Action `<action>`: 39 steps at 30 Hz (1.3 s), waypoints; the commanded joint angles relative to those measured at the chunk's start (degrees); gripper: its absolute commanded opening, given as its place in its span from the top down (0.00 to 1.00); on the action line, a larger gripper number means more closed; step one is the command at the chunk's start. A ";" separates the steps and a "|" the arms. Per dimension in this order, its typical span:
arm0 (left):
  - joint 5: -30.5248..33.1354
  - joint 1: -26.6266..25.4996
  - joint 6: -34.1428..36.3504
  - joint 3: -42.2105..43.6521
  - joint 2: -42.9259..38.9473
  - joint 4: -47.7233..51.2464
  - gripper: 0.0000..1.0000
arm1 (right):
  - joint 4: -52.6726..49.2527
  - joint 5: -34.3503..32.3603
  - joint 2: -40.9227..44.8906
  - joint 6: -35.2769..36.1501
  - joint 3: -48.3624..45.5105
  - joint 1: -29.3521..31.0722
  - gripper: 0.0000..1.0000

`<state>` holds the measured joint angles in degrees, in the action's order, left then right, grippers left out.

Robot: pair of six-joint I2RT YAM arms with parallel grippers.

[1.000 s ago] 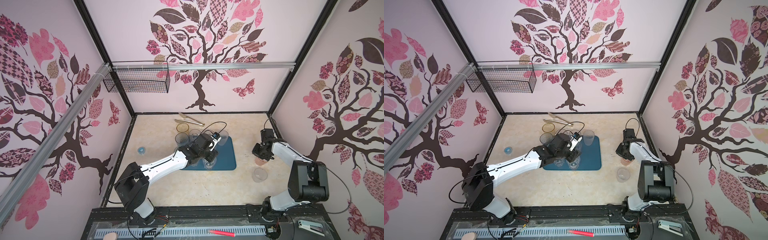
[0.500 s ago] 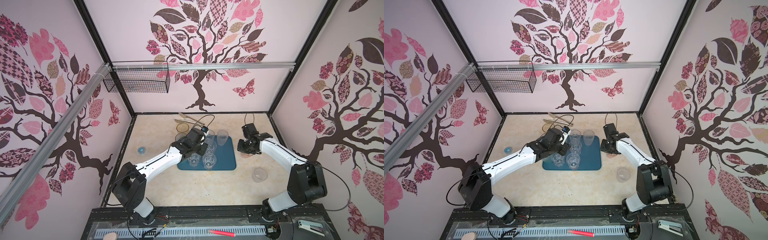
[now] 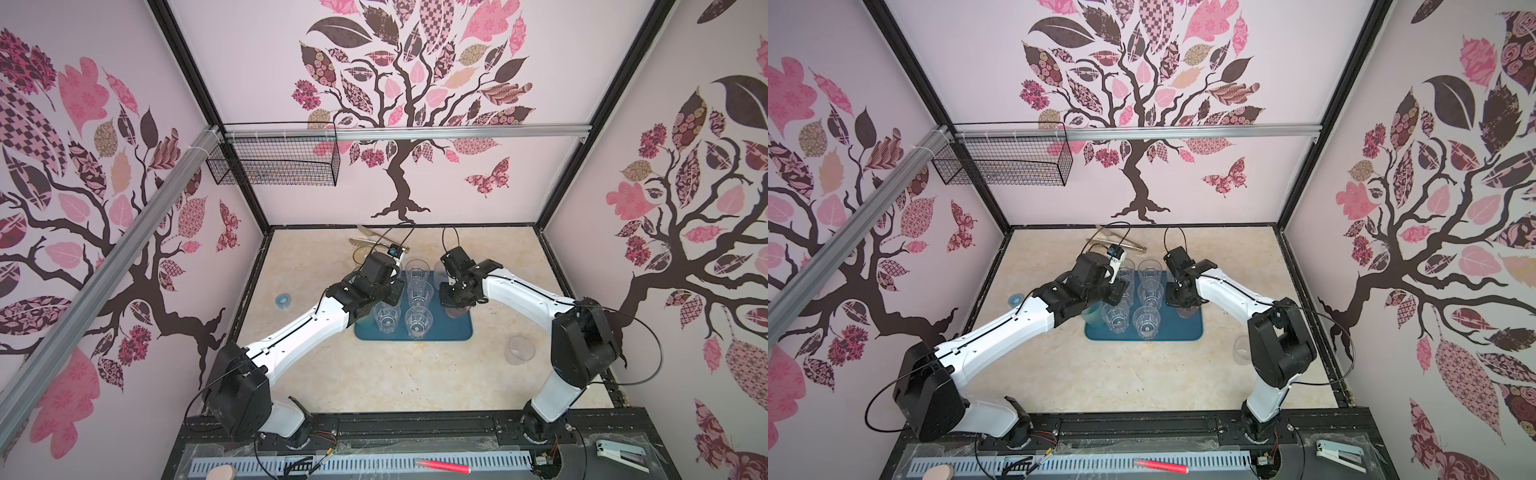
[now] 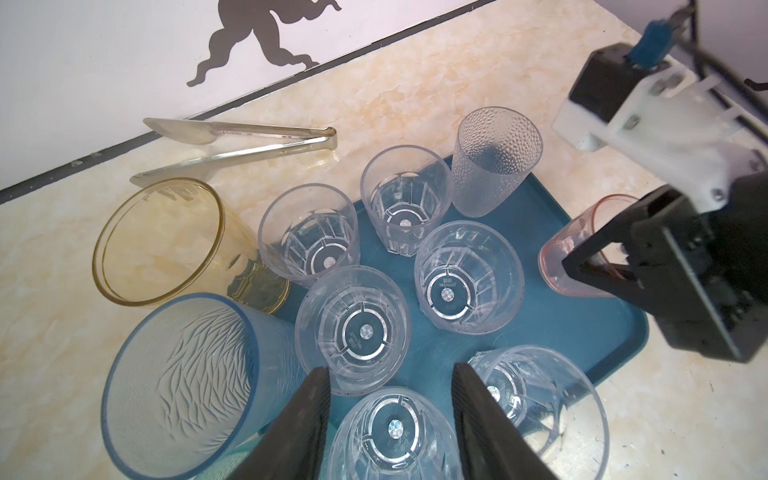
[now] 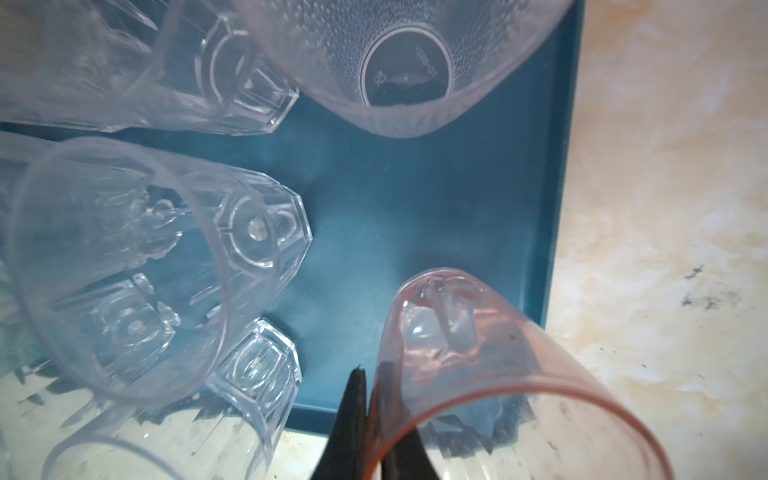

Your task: Place the glasses into the tray

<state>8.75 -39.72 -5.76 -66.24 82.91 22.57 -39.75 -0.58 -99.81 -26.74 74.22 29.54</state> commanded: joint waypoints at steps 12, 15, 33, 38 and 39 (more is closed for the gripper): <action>-1.16 0.26 -1.01 1.88 0.38 -1.64 0.49 | -2.07 -3.92 -9.97 3.17 8.50 1.98 0.96; -1.37 0.25 -0.99 1.87 0.55 -1.70 0.50 | -2.28 -4.18 -10.58 3.49 9.15 1.94 0.89; -3.57 0.22 -1.69 0.84 2.58 -1.90 0.50 | -0.87 -4.07 -5.55 4.50 6.90 1.94 0.73; -3.66 0.23 -1.67 0.08 3.38 -1.91 0.50 | -3.72 -5.77 0.04 4.50 7.51 1.94 0.64; -3.82 0.26 -1.69 -0.23 3.53 -1.83 0.50 | -4.85 -6.26 1.31 4.59 7.77 1.99 0.62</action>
<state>5.72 -39.72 -7.29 -65.82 85.32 21.54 -41.15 -4.95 -104.68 -22.57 80.18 31.11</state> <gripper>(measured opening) 0.498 0.369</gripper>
